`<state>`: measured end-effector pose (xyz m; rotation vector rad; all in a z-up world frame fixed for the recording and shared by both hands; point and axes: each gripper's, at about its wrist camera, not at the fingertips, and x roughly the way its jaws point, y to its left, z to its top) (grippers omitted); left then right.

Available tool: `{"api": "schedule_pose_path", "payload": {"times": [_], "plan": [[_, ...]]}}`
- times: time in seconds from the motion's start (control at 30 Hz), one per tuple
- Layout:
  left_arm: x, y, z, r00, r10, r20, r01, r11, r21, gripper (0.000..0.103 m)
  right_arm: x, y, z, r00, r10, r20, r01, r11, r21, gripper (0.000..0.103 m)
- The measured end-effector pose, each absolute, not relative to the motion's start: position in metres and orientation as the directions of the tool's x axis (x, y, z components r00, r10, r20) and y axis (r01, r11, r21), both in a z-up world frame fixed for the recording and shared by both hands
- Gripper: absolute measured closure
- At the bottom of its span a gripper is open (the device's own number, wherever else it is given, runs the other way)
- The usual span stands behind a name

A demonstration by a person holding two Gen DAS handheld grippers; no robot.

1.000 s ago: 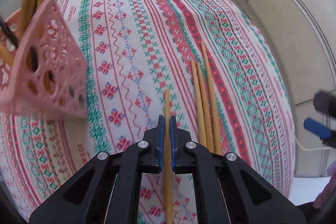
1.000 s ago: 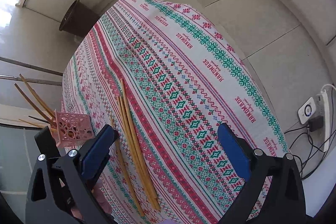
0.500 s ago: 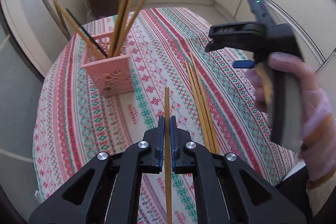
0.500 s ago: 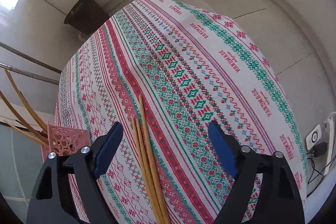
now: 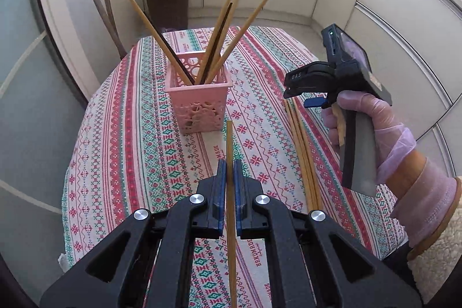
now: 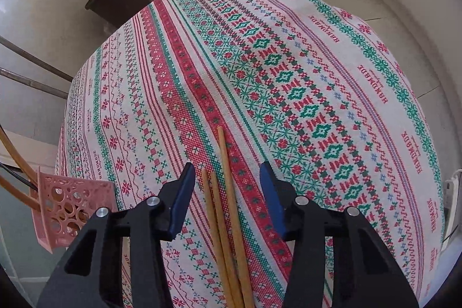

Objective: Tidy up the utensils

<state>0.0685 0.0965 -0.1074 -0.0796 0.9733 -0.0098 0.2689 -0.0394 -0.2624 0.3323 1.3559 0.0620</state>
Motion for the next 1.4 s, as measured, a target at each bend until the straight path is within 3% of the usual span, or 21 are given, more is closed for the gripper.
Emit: {"api": "schedule_pose_path", "payload": {"times": [0.1,0.33,0.6,1.4], "plan": [[0.066,0.102,-0.109,0.562,-0.036,-0.826,-0.043,0.996,-0.073,0.098,0.272,-0.032,-0.263,0.228,0.226,-0.947,0.139,0.955,0.262,0.065],[0.064,0.109,-0.107,0.562,-0.029,-0.827,-0.061,0.995,-0.076,0.098,0.272,-0.022,-0.265,0.259,0.186,-0.948,0.079,0.974,0.213,0.096],[0.064,0.113,-0.106,0.565,-0.025,-0.825,-0.073,0.994,-0.079,0.098,0.258,-0.046,-0.245,0.302,0.21,-0.93,0.076,0.967,0.243,0.098],[0.055,0.102,-0.08,0.648,-0.005,-0.761,-0.071,0.995,-0.066,0.098,0.156,-0.14,-0.078,0.541,0.406,-0.737,-0.071,0.895,0.441,0.098]]}}
